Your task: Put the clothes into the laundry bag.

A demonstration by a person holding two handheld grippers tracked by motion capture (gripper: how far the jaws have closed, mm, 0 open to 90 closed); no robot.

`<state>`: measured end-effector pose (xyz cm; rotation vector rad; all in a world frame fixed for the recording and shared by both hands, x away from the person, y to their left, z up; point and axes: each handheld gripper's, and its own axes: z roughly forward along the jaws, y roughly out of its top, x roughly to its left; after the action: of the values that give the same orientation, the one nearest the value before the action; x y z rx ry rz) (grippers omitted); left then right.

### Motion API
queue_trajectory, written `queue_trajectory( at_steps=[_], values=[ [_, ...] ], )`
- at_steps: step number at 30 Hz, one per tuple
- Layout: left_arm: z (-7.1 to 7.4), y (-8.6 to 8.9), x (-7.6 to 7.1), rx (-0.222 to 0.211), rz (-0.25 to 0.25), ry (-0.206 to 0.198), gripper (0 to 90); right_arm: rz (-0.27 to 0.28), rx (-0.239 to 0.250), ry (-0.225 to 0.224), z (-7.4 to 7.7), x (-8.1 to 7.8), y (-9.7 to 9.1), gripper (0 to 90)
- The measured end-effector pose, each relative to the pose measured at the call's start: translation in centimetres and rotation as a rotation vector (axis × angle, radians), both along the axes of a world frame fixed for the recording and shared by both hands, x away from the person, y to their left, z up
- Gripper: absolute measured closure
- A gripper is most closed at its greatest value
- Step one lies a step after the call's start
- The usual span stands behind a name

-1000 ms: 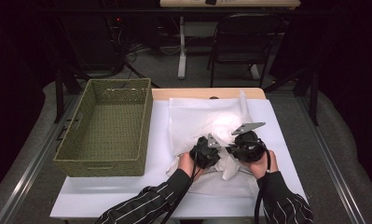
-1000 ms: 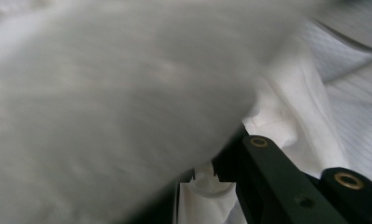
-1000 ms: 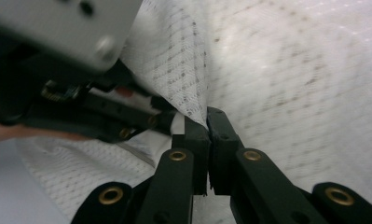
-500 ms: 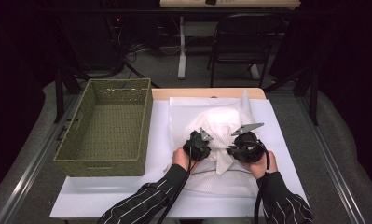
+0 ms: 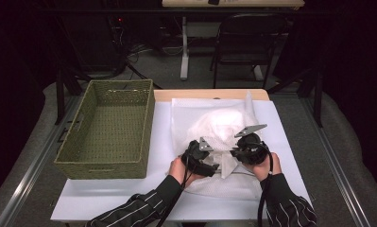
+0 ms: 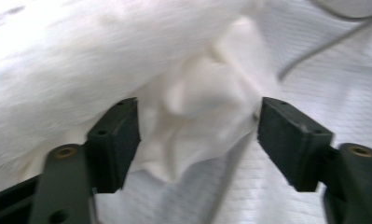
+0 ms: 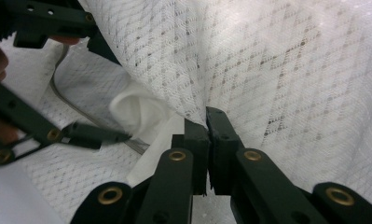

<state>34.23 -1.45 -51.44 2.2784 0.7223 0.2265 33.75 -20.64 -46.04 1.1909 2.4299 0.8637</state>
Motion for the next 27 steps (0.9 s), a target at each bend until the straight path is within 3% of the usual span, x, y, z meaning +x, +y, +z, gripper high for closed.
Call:
queue_trajectory(
  at_steps=[6,8,10,12,15,19,22,27],
  values=[
    [-1.1,-1.9,-0.1,0.024,-0.007,-0.017,28.5,0.002,0.000,0.002,-0.1,0.0,0.0,88.0],
    [-1.6,-2.4,0.3,0.024,0.008,-0.027,38.7,0.003,0.000,0.003,-0.1,-0.1,0.1,88.0],
    [-2.1,-2.6,0.8,0.009,0.021,-0.025,57.9,0.006,0.000,0.004,-0.2,0.0,0.1,88.1],
    [-2.4,-2.7,1.4,0.024,0.027,-0.029,74.1,0.007,0.001,0.010,-0.2,0.0,0.1,88.1],
    [-2.2,-2.4,2.5,0.031,0.073,-0.065,83.5,0.009,0.004,0.008,-0.2,-0.1,0.1,88.1],
    [-1.8,-1.7,3.8,0.064,0.115,-0.105,83.9,0.010,0.011,0.001,0.0,-0.1,0.1,88.1],
    [-2.3,-1.6,4.0,0.078,0.109,-0.085,81.5,0.012,0.010,0.006,0.0,-0.1,0.2,88.1],
    [-2.3,-1.0,3.1,0.067,0.061,-0.044,59.4,0.014,0.010,0.015,-0.1,-0.1,0.1,88.0]
  ],
)
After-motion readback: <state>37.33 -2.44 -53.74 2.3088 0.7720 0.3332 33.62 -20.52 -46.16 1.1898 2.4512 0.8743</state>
